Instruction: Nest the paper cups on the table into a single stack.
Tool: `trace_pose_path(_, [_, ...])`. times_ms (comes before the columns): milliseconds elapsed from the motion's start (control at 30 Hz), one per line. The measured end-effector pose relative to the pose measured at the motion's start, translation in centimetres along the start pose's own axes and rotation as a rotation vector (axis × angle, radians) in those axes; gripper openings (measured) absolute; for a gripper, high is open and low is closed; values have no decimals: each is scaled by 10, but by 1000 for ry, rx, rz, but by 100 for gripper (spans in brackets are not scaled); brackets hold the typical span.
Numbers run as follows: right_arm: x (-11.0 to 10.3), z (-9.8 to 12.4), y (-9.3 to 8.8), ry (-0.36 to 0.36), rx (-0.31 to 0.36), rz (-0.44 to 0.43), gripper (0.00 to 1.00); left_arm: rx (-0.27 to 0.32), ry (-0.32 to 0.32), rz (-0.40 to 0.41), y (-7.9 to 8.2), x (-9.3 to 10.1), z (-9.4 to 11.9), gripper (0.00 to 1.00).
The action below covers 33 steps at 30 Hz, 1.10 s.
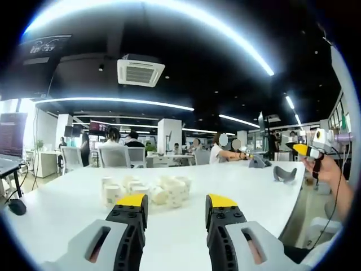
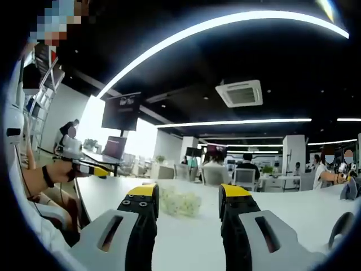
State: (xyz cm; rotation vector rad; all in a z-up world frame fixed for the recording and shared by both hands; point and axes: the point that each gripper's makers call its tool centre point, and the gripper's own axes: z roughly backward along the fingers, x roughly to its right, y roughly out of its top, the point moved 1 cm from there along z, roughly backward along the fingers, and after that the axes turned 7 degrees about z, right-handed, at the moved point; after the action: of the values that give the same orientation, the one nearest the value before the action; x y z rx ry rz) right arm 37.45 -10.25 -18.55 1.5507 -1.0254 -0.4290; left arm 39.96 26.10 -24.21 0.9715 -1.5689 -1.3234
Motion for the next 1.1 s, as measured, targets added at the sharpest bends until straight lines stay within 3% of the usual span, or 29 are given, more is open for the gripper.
trace_pose_path(333, [-7,6,-18,15,-31,-13,45,-15,0,-6,-9,-2,0,44])
trace_pose_path(633, [-3,18,-20,-26,-43,-10,45,6,-26,-26,7,1,-11,43])
trace_pose_path(767, [0,25,-18,-55,-47,-3,45,4,-54,-23,4,4,-22,43])
trace_pose_path(900, [0,23,-13,-60,-55,15,45,-20,-75,-4,-11,9,-27,43])
trace_pose_path(1100, [-8,5,-18,-23,-54,8,44,-12,-61,5,-10,6,-15,43])
